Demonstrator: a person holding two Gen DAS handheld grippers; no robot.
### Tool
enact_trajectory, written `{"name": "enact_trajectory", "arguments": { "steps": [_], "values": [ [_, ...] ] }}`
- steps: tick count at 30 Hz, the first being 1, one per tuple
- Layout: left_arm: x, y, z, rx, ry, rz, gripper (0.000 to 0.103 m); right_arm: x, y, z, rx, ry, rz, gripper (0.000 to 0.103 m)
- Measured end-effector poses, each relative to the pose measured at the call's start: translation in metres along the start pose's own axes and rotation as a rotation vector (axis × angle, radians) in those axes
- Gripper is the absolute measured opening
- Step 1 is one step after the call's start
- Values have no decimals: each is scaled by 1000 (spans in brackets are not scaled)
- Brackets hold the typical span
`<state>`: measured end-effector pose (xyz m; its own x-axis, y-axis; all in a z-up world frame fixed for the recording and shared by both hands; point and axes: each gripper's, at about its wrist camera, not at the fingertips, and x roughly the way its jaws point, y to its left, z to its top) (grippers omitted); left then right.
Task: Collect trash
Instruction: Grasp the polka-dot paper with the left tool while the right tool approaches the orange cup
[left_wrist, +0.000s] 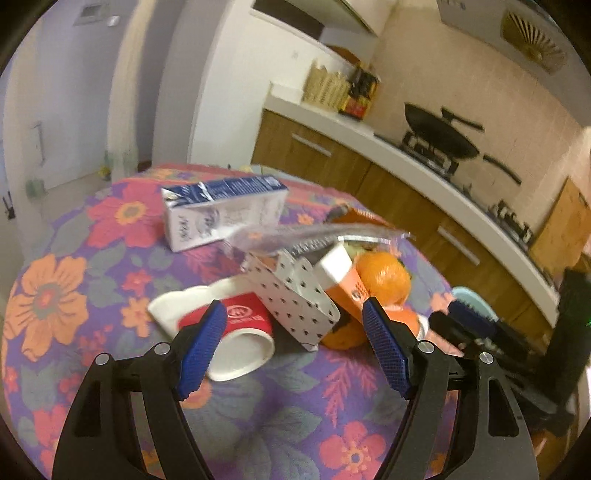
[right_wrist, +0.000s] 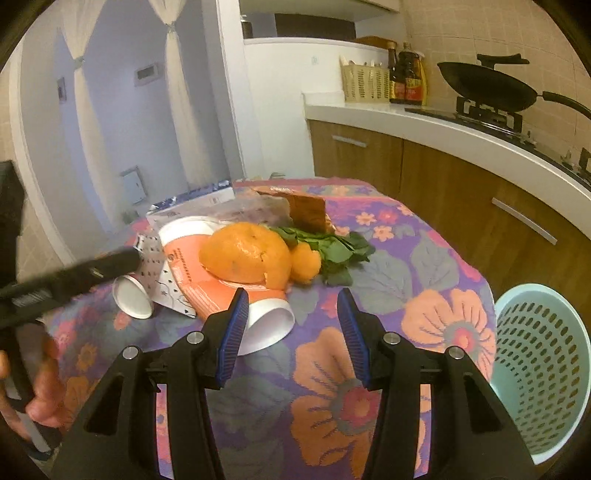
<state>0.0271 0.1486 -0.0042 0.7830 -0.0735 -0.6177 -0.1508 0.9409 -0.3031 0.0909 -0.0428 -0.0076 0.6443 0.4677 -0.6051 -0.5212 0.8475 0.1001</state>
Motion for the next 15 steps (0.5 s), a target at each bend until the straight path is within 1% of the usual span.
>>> {"name": "enact_trajectory", "arguments": {
  "steps": [3,8,12,15],
  "values": [
    [8,-4,-2,21,0,25,74,4,-4,-1,8,22,-1,46],
    [14,-5,-2,31,5,55,72,4,-4,-3,2,23,13,46],
    [15,-6,-2,62,11,95,64,3,-1,-4,-13,19,14,46],
    [13,-4,-4,65,5,104,58,4,-2,-4,-12,23,17,47]
  ]
}}
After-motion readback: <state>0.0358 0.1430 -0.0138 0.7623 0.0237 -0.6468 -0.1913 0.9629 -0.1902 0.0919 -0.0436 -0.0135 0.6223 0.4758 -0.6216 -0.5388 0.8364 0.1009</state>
